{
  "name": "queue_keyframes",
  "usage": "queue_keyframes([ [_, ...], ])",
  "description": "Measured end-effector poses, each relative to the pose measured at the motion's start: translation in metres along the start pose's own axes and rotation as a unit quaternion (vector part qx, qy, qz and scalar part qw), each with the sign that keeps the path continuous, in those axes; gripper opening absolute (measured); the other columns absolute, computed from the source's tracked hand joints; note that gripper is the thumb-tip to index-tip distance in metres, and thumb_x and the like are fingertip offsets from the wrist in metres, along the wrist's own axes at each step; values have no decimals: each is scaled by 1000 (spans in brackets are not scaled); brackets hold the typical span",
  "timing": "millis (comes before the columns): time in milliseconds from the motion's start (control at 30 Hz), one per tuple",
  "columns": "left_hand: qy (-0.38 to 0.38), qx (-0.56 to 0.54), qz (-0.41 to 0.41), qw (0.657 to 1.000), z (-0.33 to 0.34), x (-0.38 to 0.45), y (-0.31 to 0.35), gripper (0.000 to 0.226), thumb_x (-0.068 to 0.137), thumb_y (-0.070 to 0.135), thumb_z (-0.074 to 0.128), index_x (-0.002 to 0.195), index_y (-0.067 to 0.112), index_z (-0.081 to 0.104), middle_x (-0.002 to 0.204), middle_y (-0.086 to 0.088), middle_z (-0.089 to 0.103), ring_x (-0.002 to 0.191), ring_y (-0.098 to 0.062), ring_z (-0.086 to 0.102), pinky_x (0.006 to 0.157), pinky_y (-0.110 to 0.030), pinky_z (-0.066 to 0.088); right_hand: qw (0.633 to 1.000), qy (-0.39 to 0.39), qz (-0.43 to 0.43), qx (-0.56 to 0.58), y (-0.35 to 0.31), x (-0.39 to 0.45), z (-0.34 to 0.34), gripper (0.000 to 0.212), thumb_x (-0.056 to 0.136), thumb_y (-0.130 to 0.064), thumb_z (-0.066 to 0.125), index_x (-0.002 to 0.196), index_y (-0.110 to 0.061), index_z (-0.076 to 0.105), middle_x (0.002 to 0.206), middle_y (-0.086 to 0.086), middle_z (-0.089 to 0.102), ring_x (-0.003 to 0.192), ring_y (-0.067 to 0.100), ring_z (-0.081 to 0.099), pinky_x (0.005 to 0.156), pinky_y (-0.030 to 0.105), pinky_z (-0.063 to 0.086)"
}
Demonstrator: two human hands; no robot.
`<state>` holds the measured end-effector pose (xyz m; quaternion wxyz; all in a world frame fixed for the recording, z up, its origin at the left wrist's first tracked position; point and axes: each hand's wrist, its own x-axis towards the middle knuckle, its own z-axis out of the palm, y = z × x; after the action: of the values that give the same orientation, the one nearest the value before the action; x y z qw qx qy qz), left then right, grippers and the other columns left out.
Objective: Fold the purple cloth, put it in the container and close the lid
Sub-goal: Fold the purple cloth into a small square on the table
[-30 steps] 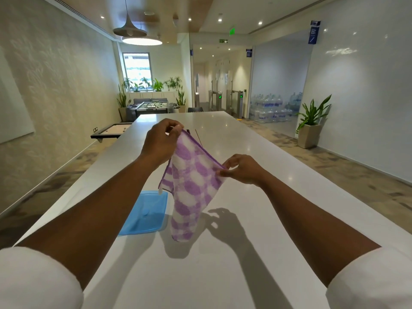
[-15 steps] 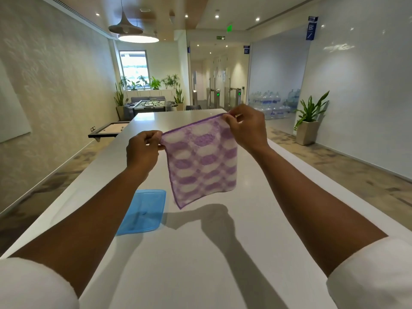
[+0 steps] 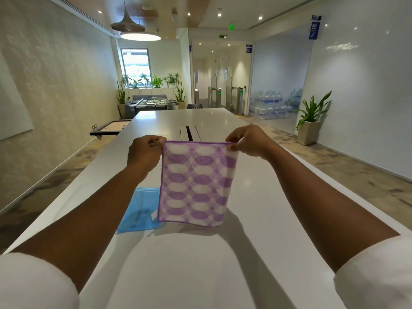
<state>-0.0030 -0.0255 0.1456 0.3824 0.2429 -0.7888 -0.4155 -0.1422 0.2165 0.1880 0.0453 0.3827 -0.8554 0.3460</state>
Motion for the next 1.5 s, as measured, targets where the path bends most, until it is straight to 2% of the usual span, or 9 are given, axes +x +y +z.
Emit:
queue_keyframes([
  [167,-20,48,5,999,4,0,-9,19,95,25,58,103,15,72,104,-8,71,97,-25,65,78,-34,52,992,-77,20,-95,4,1,8,25,84,-16,72,109,-13,73,99,5,70,84,14,59,61,15,43],
  [333,-25,-43,-2,999,13,4,-12,17,96,18,58,106,8,67,109,-14,69,105,-29,67,95,-44,55,995,95,11,-3,17,12,26,15,82,-8,72,97,-4,76,90,8,68,69,10,55,54,9,39],
  [467,-12,-57,43,997,20,5,-11,24,98,21,55,112,5,65,112,-12,67,107,-26,64,94,-44,55,978,201,-15,51,29,17,31,11,81,-10,74,92,-7,75,96,11,71,82,19,61,71,25,49],
  [533,-7,-50,54,997,20,5,-15,23,98,23,53,110,6,65,110,-10,68,104,-26,65,91,-42,57,981,182,-32,52,35,15,32,12,81,-16,76,91,-10,74,98,8,72,89,21,63,76,29,53],
  [700,-123,-16,-22,992,15,0,-40,14,95,15,55,95,14,68,99,-8,69,93,-23,63,88,-40,53,989,29,12,143,59,-7,41,20,77,-20,79,84,-4,69,83,-6,71,77,5,63,59,3,42],
  [933,-337,34,-174,925,18,-27,-79,19,99,8,49,97,7,68,84,-8,67,64,-17,63,65,-25,60,958,-177,128,184,87,-38,76,17,82,-19,75,90,-8,64,88,7,68,75,15,64,61,21,53],
  [1167,-343,71,-238,906,38,-49,-115,27,102,14,43,84,13,64,79,-4,64,46,-10,61,51,-20,57,960,-163,166,154,104,-45,119,17,87,-25,66,96,-12,61,90,5,66,72,15,63,52,24,52],
  [1333,-290,57,-248,923,50,-56,-131,26,102,12,39,88,11,61,81,-10,62,55,-20,61,56,-30,59,960,-128,191,158,116,-41,145,23,85,-25,67,105,-16,61,98,4,66,72,11,61,49,21,46],
  [1500,-257,62,-242,934,59,-55,-140,21,100,17,43,87,14,60,79,-7,62,55,-18,60,46,-23,53,955,-92,215,184,125,-32,163,27,83,-16,70,108,-10,61,103,12,68,82,23,68,75,35,58],
])
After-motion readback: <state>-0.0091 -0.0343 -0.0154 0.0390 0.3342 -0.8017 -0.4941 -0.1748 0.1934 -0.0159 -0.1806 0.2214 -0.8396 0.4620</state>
